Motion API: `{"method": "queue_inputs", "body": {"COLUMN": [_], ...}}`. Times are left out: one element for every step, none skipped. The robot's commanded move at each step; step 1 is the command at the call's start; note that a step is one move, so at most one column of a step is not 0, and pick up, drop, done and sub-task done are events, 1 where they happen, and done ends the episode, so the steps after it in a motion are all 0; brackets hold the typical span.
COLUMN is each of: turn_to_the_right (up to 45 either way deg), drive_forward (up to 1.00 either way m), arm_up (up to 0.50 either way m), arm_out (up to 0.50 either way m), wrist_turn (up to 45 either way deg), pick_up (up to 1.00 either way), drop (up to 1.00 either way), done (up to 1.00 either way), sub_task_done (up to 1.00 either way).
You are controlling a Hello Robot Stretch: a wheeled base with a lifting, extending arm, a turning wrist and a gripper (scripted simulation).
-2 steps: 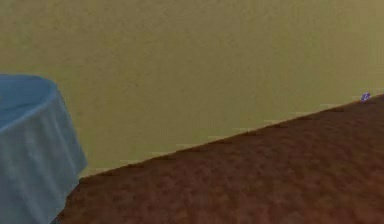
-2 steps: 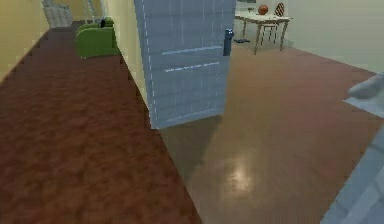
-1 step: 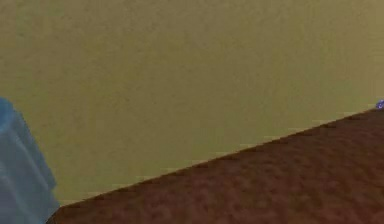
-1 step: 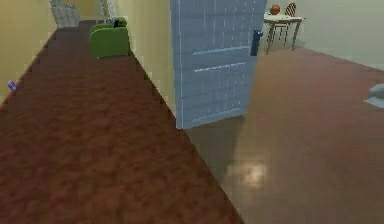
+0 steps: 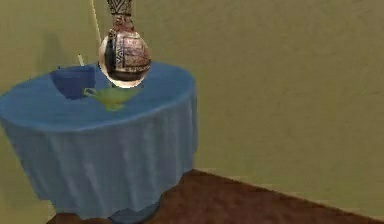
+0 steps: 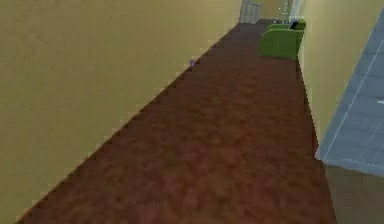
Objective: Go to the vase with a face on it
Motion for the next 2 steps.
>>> {"method": "queue_inputs", "body": {"turn_to_the_right": [-36.0,0.0], "drive_forward": [0.0,0.15], "arm_up": [0.0,0.0], "arm_out": [0.0,0.0], "wrist_turn": [0.0,0.0], "pick_up": [0.0,0.0], "drop": [0.0,0.0], "done": [0.0,0.0], "sub_task_done": [0.0,0.0]}}
